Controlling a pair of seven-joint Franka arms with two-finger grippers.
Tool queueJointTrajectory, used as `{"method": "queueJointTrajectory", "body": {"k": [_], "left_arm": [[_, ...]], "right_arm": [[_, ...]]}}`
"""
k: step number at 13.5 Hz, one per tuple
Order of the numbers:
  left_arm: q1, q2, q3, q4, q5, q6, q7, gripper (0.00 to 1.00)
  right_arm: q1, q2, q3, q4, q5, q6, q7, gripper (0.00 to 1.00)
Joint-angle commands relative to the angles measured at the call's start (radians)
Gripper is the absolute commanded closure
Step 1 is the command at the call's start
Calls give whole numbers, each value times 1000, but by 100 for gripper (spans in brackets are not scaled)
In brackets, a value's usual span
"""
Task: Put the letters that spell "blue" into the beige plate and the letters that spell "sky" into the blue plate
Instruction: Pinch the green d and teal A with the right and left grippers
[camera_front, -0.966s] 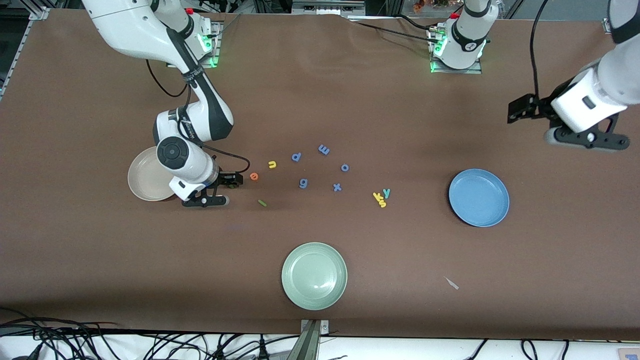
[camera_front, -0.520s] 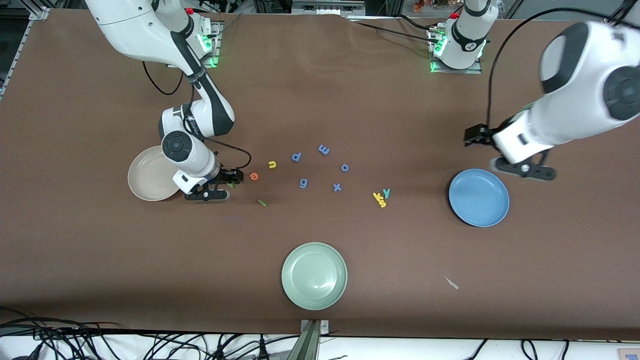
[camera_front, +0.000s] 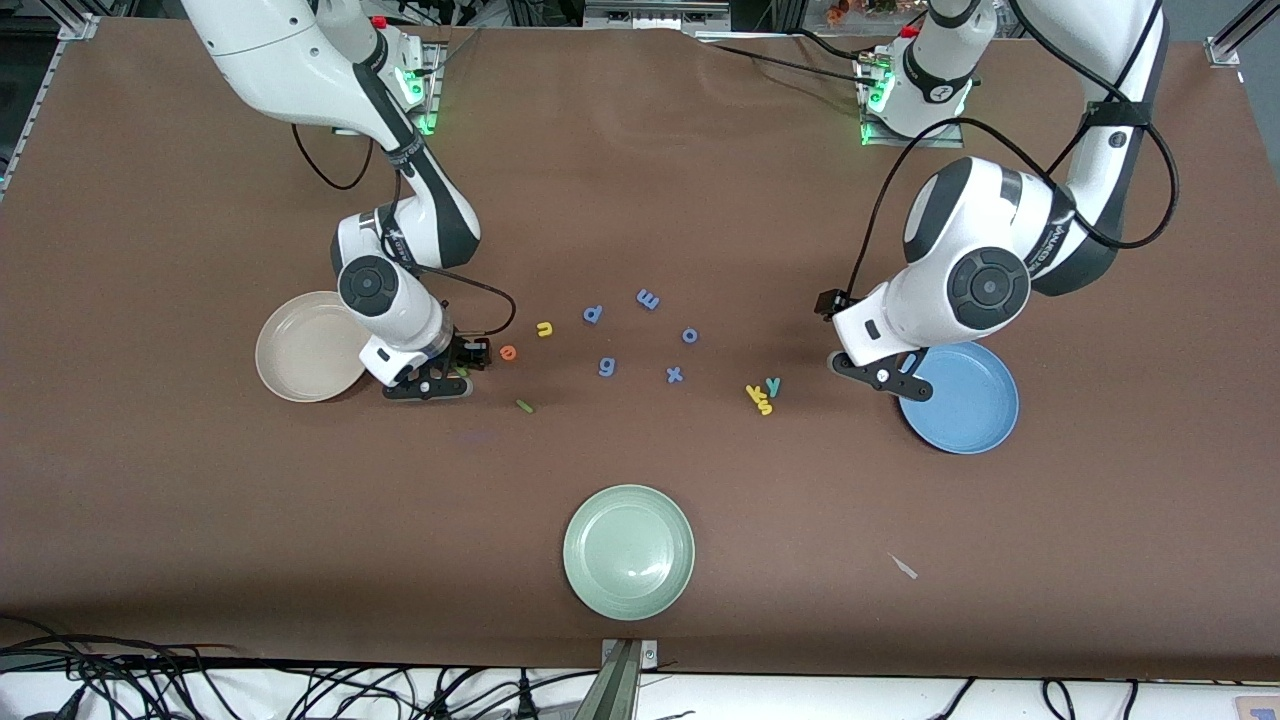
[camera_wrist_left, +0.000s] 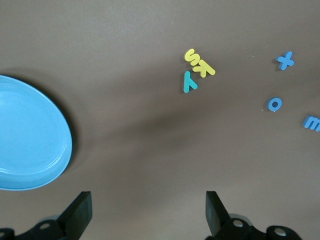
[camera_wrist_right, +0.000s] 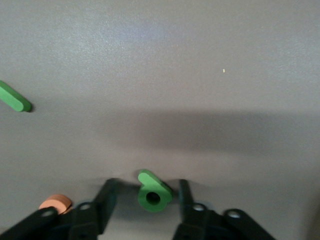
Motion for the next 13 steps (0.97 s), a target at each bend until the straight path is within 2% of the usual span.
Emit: {"method": "queueJointTrajectory", "body": {"k": [1,2,3,4,6,9,11,12,13], "left_arm": [[-5,47,13,8,-11,66,7,0],[-10,73,13,5,-14,104,4,0],[-12,96,13,-6,-16,155,-5,0],[-25,118,13,-26,-17,219,-7,0],[-38,146,13,-85,-17,354,-7,0],[-59,187,13,-95,-19,414,-9,0],[-91,212,13,-97,-77,455,-16,0],[-105,228,13,-97,-95,488,-19,0],[-116,251,13,-97,-95,529,-27,0]], "right_arm": [[5,4,-1,-11,15,27,4,86],[5,3,-1,-11,15,24,-2,97],[5,0,-2,-8,15,19,-11,100],[2,-9,-4,-3,15,7,-19,100],[-7,-43,-24,27,15,-114,-45,100],[-7,-126,-123,21,15,-258,-202,100],[-7,-163,-194,10,15,-323,-331,100],[-7,-169,-226,-2,15,-334,-374,94],[-7,-169,-261,-17,15,-347,-414,94]]}}
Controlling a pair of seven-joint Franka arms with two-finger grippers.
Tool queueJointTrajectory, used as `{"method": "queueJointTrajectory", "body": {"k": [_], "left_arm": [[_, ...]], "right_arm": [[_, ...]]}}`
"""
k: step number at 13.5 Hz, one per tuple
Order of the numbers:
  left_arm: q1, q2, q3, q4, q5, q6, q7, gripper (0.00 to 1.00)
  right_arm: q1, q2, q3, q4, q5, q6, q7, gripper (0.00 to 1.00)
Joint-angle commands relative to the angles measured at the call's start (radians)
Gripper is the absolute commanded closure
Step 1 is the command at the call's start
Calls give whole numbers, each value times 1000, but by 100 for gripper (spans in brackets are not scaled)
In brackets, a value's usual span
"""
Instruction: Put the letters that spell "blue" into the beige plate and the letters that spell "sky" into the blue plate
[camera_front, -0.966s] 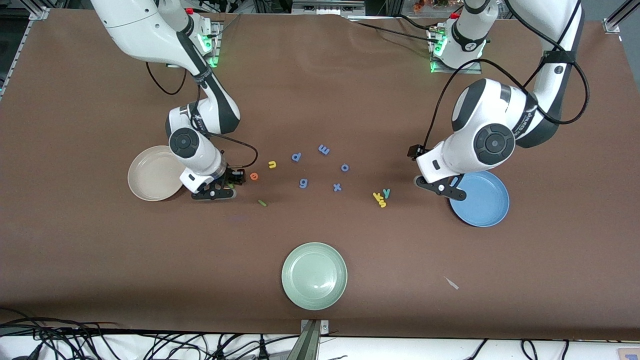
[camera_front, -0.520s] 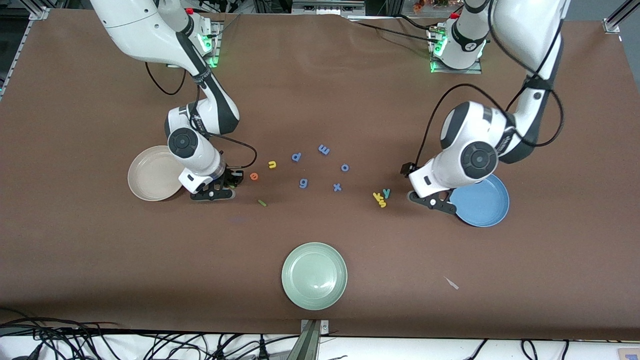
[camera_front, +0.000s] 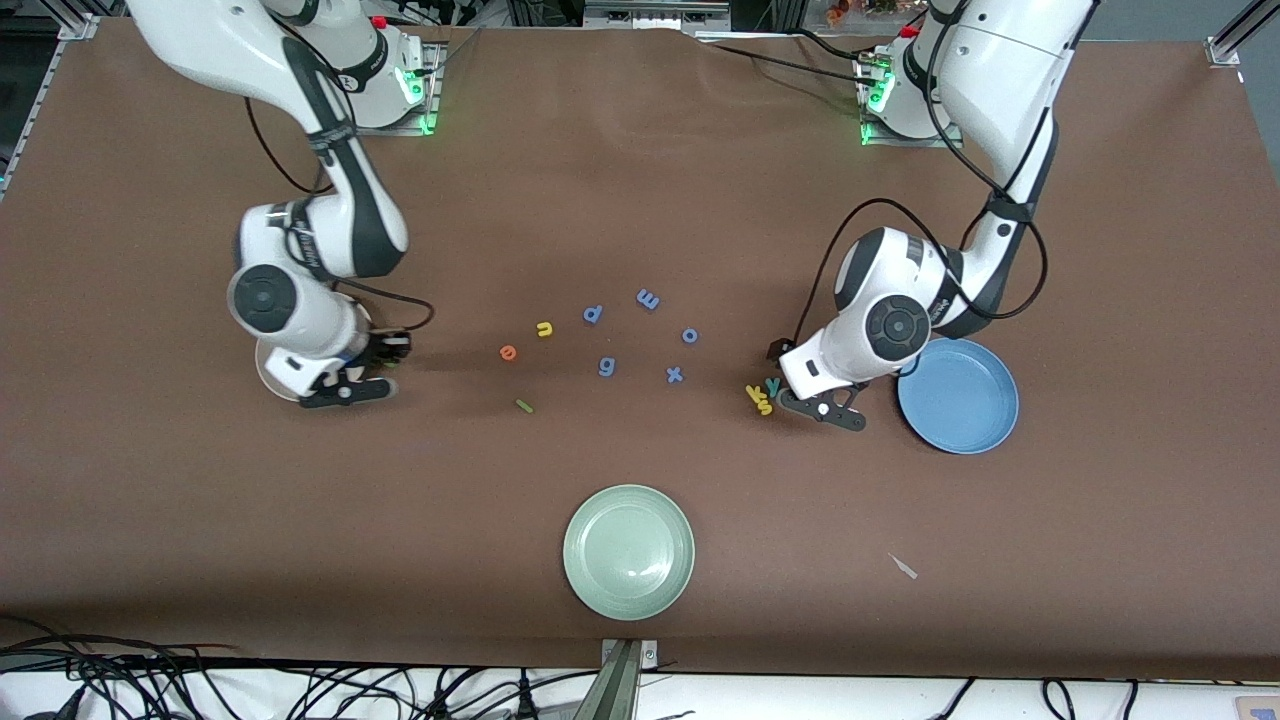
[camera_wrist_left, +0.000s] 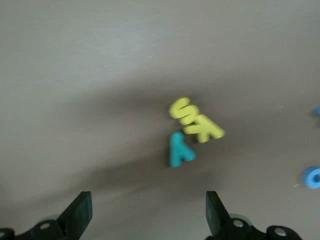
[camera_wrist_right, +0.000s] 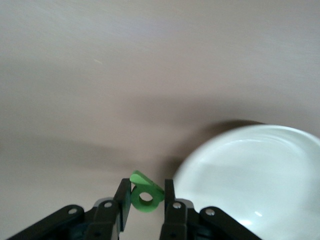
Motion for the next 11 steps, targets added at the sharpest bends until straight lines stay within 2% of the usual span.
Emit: {"method": "queueJointTrajectory", "body": {"k": [1,2,3,4,5,6,7,8,11], "left_arm": [[-42,56,12,1,-33,98,-29,0],[-50,73,12,-1,-33,126,-32,0],[-51,83,12,-1,-31,135,-33,4],[-51,86,12,-1,-30,135,-33,9],[-51,86,12,-1,-27,135,-31,17],[-51,87,12,-1,-25,135,-31,27],[-50,93,12,1,-25,137,-31,32],[-50,93,12,2,-24,137,-31,44],[-50,95,12,4,-22,143,-31,45]], "right_arm": [[3,-15,-73,-49,15,-47,-108,94],[3,-6,-93,-49,15,-57,-111,94],[-1,12,-101,-49,15,-57,-113,89],[-7,23,-103,-48,15,-55,-96,21],[-6,22,-101,-41,15,-57,-94,0],[3,14,-95,-38,17,-55,-77,0],[13,12,-59,-28,17,-55,-21,0],[13,15,-8,-18,17,-42,36,0],[14,35,129,15,66,18,189,0]]}}
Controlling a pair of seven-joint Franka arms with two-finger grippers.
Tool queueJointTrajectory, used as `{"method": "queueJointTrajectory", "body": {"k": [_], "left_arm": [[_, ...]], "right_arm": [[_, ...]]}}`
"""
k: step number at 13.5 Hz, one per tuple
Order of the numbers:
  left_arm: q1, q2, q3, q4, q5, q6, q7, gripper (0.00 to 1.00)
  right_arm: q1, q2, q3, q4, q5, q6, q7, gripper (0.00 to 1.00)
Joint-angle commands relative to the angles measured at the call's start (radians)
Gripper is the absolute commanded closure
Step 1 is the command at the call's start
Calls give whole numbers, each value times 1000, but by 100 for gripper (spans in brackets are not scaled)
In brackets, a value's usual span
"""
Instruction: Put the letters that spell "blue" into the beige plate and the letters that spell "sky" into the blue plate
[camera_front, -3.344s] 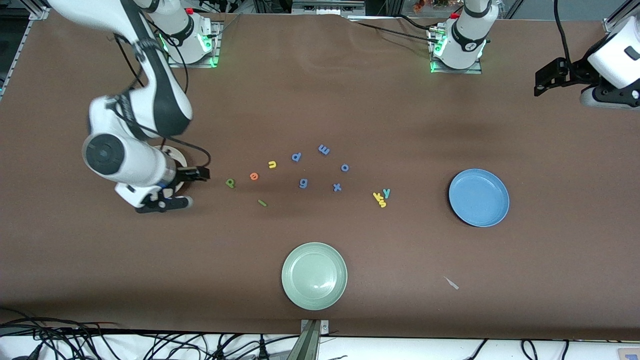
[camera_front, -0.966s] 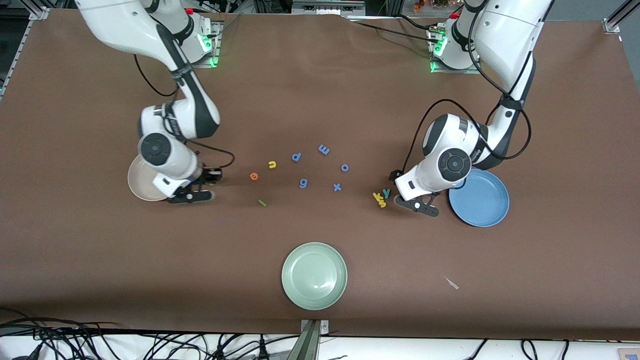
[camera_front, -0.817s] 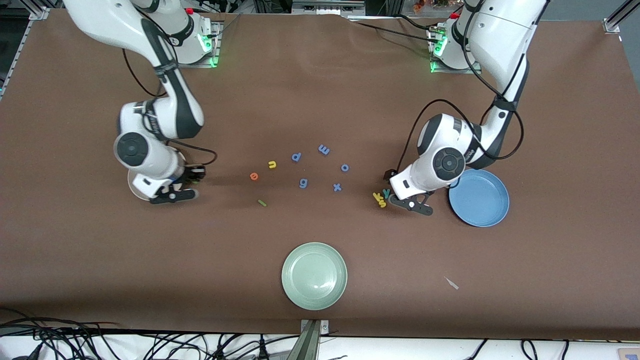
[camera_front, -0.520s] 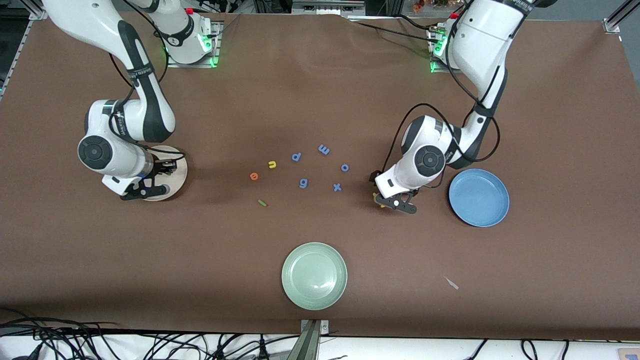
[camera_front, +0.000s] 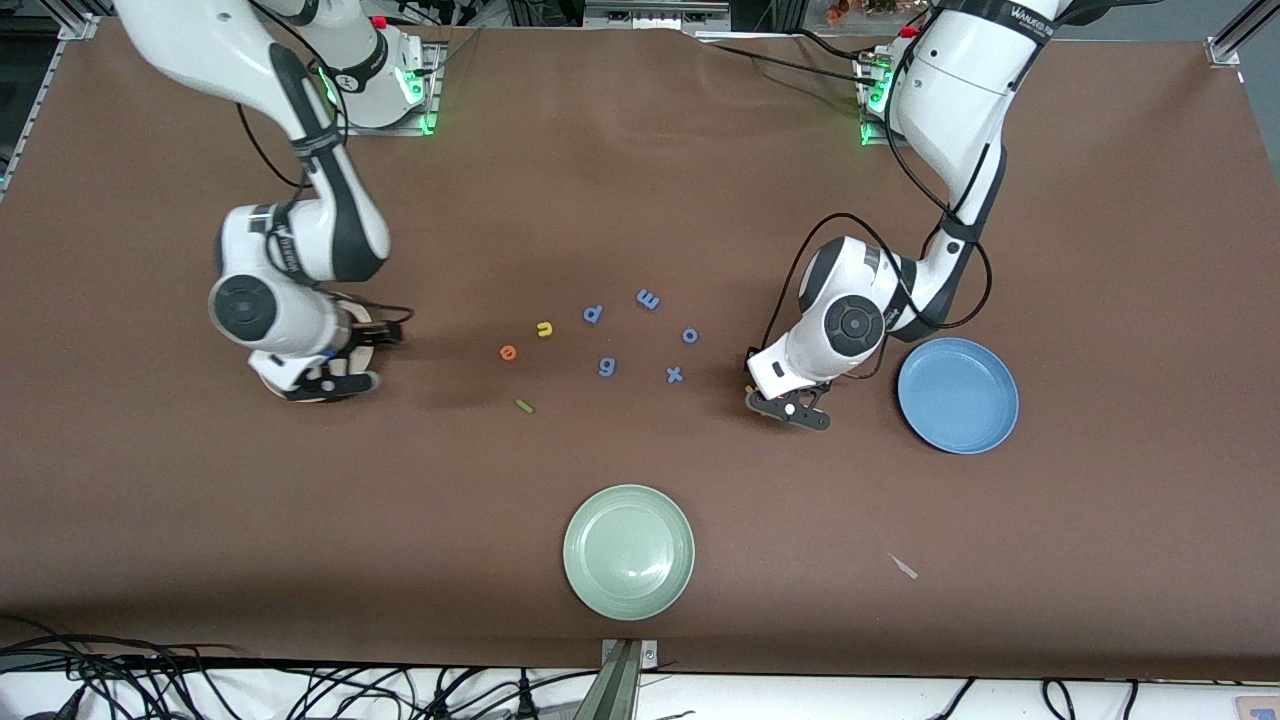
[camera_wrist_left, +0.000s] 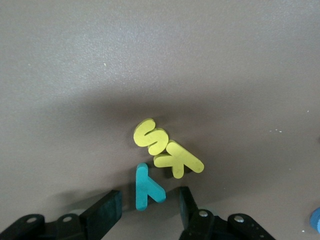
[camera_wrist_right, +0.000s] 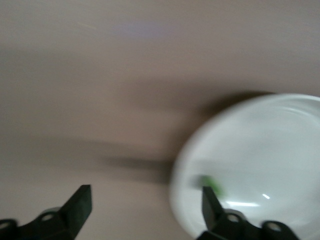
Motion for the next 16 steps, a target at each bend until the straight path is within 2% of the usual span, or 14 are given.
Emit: {"method": "queueJointTrajectory", "body": {"k": [1,2,4,5,9,11,12,14,15,16], "left_arm": [[-9,14,10,3,-16,18,4,53],[-8,14,10,4,-16,20,7,63],[-6,14,10,6,-16,20,17,91],[-2,11,10,5,-16,20,17,95],[44,-67,10,-20,-13,-17,18,96],[92,-157,10,-83,-13,-59,59,95],[128,-206,10,-128,-13,-68,107,95],[226,-286,10,-219,-15,-79,280,95],[277,-305,10,-253,-15,-79,384,95],[326,-309,10,-279,-15,-79,485,94]], "right_arm": [[15,32,85,20,38,71,98,0],[18,55,114,18,37,127,127,0],[45,89,145,21,37,209,188,0],[61,103,145,21,37,233,193,0],[110,167,145,69,35,280,225,0],[113,175,145,71,26,280,227,1],[115,175,145,69,21,280,225,4],[115,176,143,69,15,280,225,18],[115,175,143,67,15,280,222,29],[115,175,143,66,17,278,221,46]]}}
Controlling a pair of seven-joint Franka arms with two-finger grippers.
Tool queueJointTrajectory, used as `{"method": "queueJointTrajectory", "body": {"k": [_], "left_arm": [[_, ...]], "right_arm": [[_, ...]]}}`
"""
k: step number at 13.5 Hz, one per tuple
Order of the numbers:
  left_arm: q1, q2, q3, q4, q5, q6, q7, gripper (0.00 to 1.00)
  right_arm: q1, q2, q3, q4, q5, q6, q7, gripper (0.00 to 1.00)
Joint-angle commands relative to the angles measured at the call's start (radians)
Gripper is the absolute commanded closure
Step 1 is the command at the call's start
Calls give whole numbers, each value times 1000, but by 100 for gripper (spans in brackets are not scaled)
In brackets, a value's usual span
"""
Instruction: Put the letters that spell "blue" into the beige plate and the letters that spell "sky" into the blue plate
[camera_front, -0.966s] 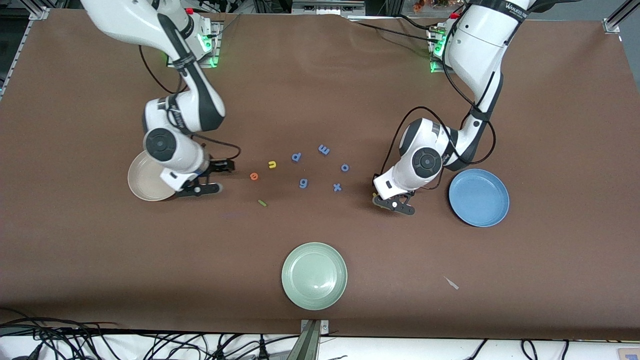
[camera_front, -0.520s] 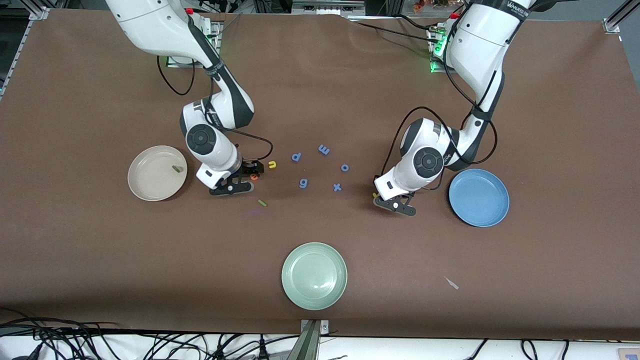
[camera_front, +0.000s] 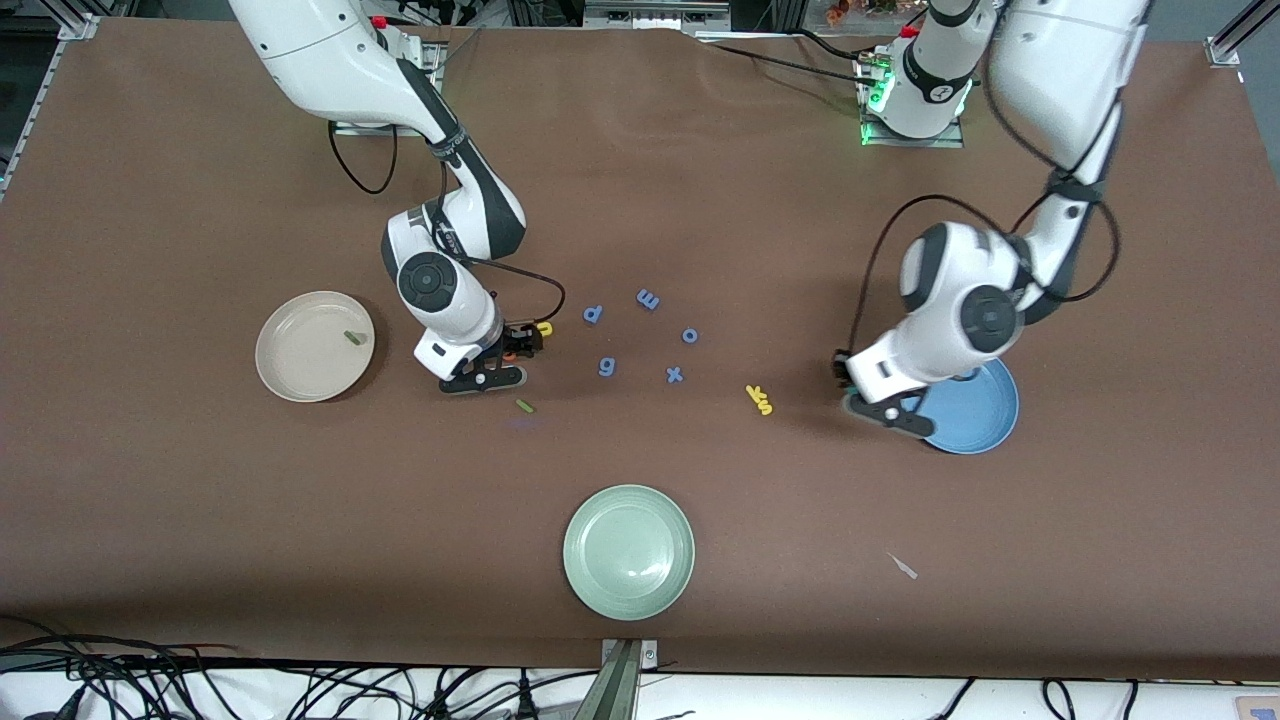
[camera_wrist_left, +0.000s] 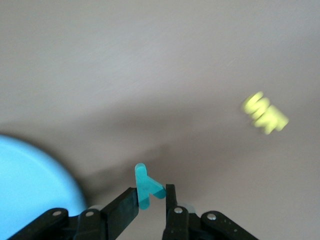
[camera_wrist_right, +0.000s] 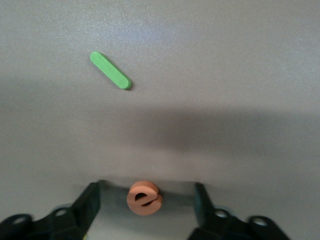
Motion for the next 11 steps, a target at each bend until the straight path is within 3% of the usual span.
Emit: {"method": "queueJointTrajectory", "body": {"k": [1,3,4,5,6,8,11], "left_arm": [[116,-69,-9,-128,-15,6,250,94],[146,-68,-7,-131,-15,6,306,92],[146,-66,-7,-129,-15,8,308,75],[144,-62,-7,-123,-15,14,308,40],[140,-54,-7,-116,-15,18,302,15],[129,-46,-8,-99,-16,25,294,15],[45,-8,-12,-64,-31,46,210,17]], "right_arm": [[6,11,-4,9,-2,-3,4,58],[6,11,-2,8,-2,-9,10,74],[4,11,-4,8,-2,-9,8,80],[4,11,-4,8,-2,-9,-3,86],[0,2,-7,10,-2,-18,-13,88],[-2,-42,-54,19,-2,-131,-59,88],[-4,-128,-175,5,-2,-284,-244,88]]}}
